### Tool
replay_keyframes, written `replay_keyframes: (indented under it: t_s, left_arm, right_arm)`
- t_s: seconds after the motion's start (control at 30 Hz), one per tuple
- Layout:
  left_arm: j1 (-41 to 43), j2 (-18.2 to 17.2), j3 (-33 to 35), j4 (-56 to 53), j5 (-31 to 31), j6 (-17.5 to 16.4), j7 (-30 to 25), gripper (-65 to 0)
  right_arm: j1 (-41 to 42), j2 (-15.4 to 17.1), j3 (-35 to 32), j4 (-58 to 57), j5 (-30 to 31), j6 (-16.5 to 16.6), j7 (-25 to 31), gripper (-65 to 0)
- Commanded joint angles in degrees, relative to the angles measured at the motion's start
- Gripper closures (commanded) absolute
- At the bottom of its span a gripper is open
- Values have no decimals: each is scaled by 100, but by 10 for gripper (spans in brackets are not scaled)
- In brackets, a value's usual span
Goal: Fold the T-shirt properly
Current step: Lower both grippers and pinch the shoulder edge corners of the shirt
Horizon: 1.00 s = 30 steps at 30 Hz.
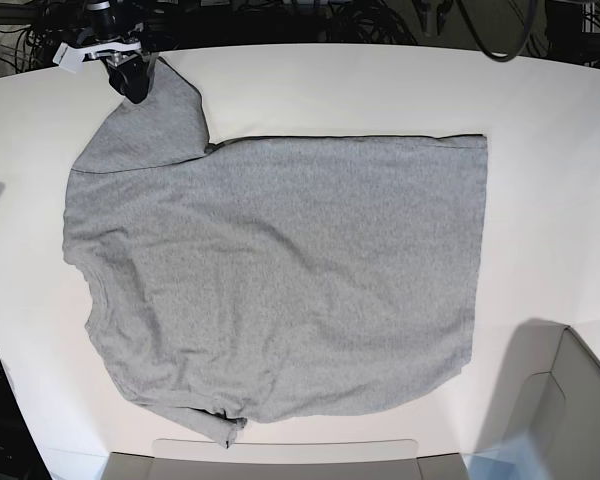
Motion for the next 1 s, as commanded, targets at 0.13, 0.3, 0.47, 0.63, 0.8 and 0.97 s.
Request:
replay_keyframes:
  t_s: [0.13,0.3,0.47,0.63,0.8,0.97]
  left_arm:
    - [140,-7,-32,445,-43,28,-173,-100]
    - [316,-16,3,1236,-500,36,100,-111]
    - [465,-33,38,2528,-1159,-16,2078,-182]
    - [421,-33,91,3953,-1915,-25,4627,-225]
    - [-80,-526,47,4533,-3506,-25,6886,-234]
    - [-757,-816,-436,4102,-4913,28,7809,-233]
  right_arm:
    - [147,40,-20,37,38,-106,-755,-265]
    - [173,-65,-20,11,30,-106,-939,-265]
    - [138,-65,-20,2,30,-106,-930,-265]
    - [129,-39,-20,2,30,-106,-930,-265]
    - [112,-39,-11,2,30,-106,-930,-265]
    - [112,-30,-2,2,30,-106,-930,-265]
